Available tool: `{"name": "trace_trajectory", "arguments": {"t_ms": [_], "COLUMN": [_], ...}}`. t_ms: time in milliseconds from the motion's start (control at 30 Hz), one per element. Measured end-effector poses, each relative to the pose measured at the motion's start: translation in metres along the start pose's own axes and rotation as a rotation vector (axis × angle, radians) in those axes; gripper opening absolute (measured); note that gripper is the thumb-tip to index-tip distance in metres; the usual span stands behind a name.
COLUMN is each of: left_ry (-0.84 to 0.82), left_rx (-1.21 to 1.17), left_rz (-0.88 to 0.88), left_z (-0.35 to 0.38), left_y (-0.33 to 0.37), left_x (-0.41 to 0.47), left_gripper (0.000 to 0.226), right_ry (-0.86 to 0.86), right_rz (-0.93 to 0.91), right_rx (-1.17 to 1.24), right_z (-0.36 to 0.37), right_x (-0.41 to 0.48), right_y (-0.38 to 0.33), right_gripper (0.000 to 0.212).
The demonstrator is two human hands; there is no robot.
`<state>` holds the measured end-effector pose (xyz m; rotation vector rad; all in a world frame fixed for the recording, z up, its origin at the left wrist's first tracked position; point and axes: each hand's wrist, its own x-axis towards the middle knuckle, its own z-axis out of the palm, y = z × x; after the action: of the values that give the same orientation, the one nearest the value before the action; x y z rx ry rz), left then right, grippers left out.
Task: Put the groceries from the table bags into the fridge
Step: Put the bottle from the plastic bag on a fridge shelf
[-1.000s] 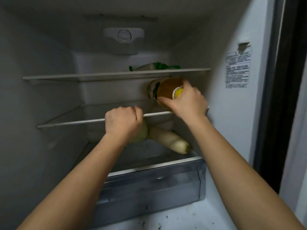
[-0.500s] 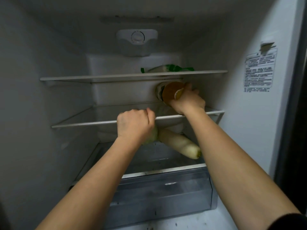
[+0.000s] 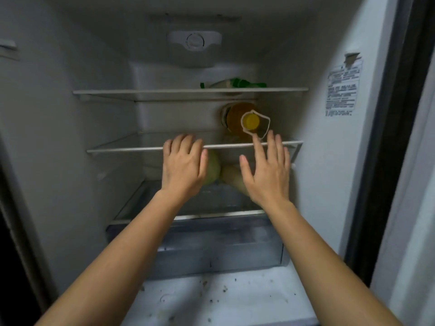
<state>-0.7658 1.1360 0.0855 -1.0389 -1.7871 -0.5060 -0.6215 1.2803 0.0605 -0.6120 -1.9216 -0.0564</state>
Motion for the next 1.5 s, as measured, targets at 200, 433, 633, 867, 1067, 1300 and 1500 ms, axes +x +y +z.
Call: {"name": "trace_trajectory", "arguments": {"t_ms": [200,433,633,867,1067,1300,1500], "left_ry": [0.003,-0.185,-0.244,-0.236,-0.325,-0.501,-0.467], "left_rx": [-0.128,0.102,0.184,0.119,0.203,0.332,0.432], "left_rz": [-0.125,-0.214,-0.281,-0.297,-0.330,-0.456,-0.720], "left_z": [-0.015,-0.050,-0.116,-0.236,-0.363,-0.458,-0.510], "left_y": [0.003,-0.016,-0.023,-0.017,-0.038,-0.078,-0.106], "left_x": [-0.087,-0.194,-0.245,-0.304,-0.398,-0.464,-0.503], "left_gripper": [0.049,0.051,0.053,0.053,0.055,0.062,0.061], "right_ry": [-0.034,-0.229,-0.344,-0.378,-0.407,-0.532,-0.508], "right_rz": [0.038,0.015,-0.029,-0.066,-0.083,-0.142,-0.316], "right_rx": [0.114,0.242,0.293,0.334,0.391,0.408,0.609], "right_z": [0.012,0.041,0.022,-0.056,-0.132,-0.171,-0.173], "right_x": [-0.073,-0.142,-0.192,-0.241,-0.322,-0.386,-0.404], "right_y": [0.011,-0.032,-0.082,-0.153,-0.231,-0.299,-0.372], "right_gripper": [0.067,0.067,0.067,0.069,0.070,0.073,0.072]}}
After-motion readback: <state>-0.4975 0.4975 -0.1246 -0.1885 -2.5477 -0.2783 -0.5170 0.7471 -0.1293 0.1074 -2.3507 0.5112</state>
